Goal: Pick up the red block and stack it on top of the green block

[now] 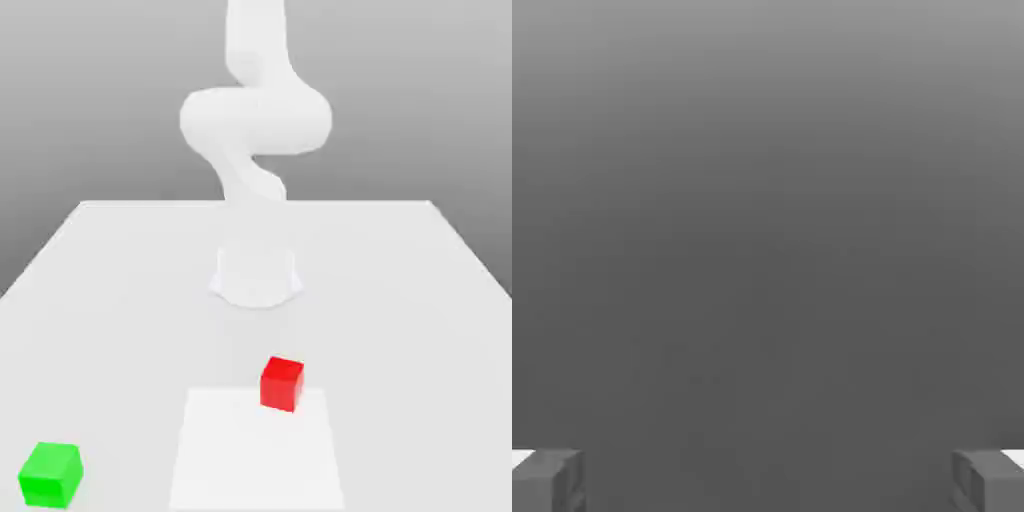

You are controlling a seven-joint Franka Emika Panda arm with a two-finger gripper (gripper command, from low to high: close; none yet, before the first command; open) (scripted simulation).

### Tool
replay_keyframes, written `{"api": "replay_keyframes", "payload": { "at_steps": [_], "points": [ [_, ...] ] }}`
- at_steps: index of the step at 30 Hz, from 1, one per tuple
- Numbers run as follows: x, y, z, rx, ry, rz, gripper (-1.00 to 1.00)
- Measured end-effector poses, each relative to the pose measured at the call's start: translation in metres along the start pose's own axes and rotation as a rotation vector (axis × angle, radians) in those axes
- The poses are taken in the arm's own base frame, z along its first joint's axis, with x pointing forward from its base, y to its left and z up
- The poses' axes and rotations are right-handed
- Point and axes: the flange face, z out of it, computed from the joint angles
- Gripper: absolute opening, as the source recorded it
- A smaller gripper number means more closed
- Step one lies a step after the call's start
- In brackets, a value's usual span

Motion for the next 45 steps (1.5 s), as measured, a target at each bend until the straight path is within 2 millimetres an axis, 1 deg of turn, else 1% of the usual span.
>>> {"api": "replay_keyframes", "payload": {
  "at_steps": [3,6,9,11,13,16,18,20,23,24,31,34,39,40,42,44,45],
  "points": [
    [-0.021,0.021,0.073,-0.075,-0.084,0.057,0.0],
    [-0.052,0.047,0.138,-0.157,-0.159,0.107,0.0],
    [-0.091,0.08,0.193,-0.249,-0.226,0.152,0.0],
    [-0.122,0.107,0.225,-0.318,-0.267,0.18,0.0],
    [-0.156,0.138,0.253,-0.394,-0.306,0.207,0.0],
    [-0.211,0.191,0.288,-0.518,-0.356,0.245,0.0],
    [-0.242,0.223,0.313,-0.582,-0.381,0.264,0.0],
    [-0.258,0.239,0.329,-0.602,-0.39,0.269,0.0],
    [-0.271,0.255,0.346,-0.608,-0.392,0.272,0.0],
    [-0.276,0.26,0.352,-0.609,-0.392,0.273,-1.0],
    [-0.277,0.261,0.353,-0.609,-0.391,0.273,-1.0],
    [-0.267,0.25,0.34,-0.607,-0.392,0.272,-1.0],
    [-0.253,0.233,0.311,-0.609,-0.391,0.272,-1.0],
    [-0.245,0.231,0.31,-0.611,-0.39,0.271,-1.0],
    [-0.222,0.229,0.317,-0.614,-0.386,0.267,-1.0],
    [-0.191,0.231,0.326,-0.619,-0.381,0.269,-1.0],
    [-0.173,0.236,0.331,-0.623,-0.376,0.278,-1.0]
  ]
}}
